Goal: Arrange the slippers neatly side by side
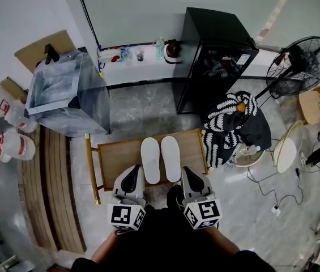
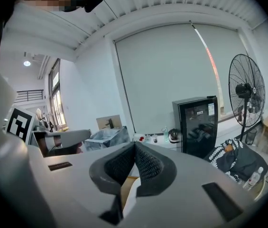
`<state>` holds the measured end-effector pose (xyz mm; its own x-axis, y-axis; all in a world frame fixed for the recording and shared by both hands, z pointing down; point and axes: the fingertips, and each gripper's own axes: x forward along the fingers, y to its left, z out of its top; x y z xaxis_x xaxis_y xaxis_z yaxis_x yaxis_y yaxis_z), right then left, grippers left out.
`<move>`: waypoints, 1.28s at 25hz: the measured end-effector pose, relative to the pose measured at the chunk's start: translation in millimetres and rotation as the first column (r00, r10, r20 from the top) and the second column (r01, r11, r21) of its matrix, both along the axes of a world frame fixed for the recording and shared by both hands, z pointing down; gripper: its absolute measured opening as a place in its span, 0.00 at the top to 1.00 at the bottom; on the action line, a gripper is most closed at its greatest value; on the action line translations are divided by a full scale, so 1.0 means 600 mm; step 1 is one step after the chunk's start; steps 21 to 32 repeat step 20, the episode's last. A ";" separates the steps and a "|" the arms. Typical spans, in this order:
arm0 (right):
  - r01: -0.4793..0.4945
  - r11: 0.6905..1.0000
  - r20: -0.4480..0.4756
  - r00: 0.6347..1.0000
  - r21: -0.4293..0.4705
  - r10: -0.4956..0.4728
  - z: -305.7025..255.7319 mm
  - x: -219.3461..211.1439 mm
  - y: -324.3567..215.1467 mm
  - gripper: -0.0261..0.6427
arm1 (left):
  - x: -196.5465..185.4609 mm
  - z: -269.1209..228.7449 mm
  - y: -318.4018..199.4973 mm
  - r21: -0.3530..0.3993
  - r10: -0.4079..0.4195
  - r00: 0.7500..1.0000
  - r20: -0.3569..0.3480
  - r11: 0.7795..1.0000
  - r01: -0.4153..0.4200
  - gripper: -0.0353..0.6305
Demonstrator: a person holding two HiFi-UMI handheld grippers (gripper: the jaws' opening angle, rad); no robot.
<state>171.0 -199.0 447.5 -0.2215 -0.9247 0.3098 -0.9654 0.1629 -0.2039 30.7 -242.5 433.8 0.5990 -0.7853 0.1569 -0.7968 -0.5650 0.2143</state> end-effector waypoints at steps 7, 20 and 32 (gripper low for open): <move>0.030 0.999 -0.013 0.999 -0.014 -0.030 0.006 -0.010 -0.006 0.94 | -0.001 0.001 -0.004 0.004 -0.002 1.000 0.001 1.000 0.002 0.92; 0.059 0.998 -0.026 0.998 -0.018 -0.060 0.009 -0.011 -0.001 0.94 | 0.013 0.007 0.004 0.012 0.021 1.000 0.006 1.000 -0.021 0.92; 0.059 0.998 -0.026 0.998 -0.018 -0.060 0.009 -0.011 -0.001 0.94 | 0.013 0.007 0.004 0.012 0.021 1.000 0.006 1.000 -0.021 0.92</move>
